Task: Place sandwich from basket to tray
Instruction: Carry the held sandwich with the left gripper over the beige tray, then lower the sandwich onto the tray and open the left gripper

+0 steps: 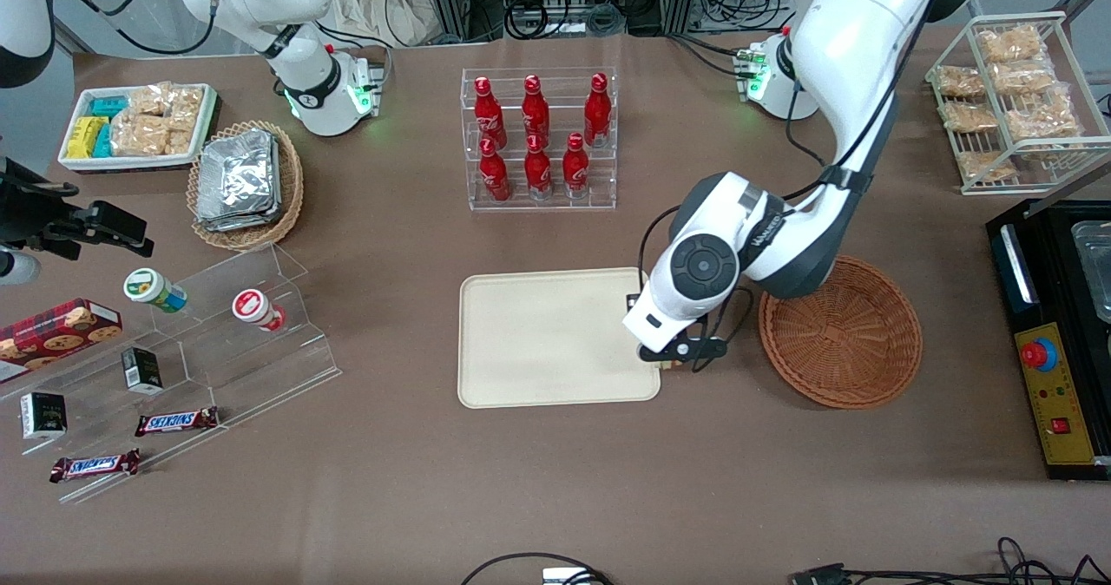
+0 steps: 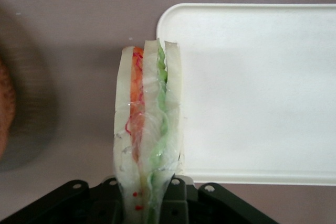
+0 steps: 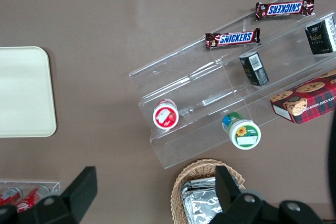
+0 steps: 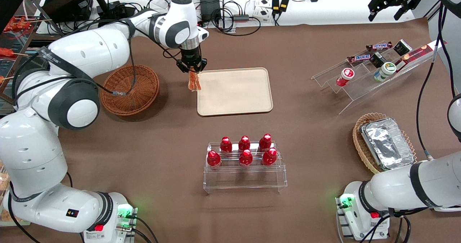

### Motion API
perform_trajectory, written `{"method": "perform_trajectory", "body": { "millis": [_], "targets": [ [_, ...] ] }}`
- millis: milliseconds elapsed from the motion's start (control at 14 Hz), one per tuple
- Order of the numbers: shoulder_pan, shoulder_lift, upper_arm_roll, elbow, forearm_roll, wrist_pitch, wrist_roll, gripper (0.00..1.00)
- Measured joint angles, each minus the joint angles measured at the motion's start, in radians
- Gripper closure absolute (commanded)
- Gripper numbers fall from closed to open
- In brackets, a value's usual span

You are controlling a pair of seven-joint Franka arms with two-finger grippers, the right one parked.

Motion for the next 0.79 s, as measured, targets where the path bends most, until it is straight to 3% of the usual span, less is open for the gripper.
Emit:
{"method": "perform_trajectory", "body": {
  "millis": [571, 643, 714, 786],
  "targets": [
    [-0.069, 0.127, 0.004, -0.001, 0.014, 0.165, -0.004, 1.00],
    [-0.068, 0.137, 0.008, -0.001, 0.018, 0.180, -0.004, 0.94],
    [-0.068, 0.142, 0.009, 0.000, 0.021, 0.186, -0.004, 0.78],
    [-0.068, 0.143, 0.010, 0.000, 0.023, 0.187, -0.004, 0.76]
  ]
}}
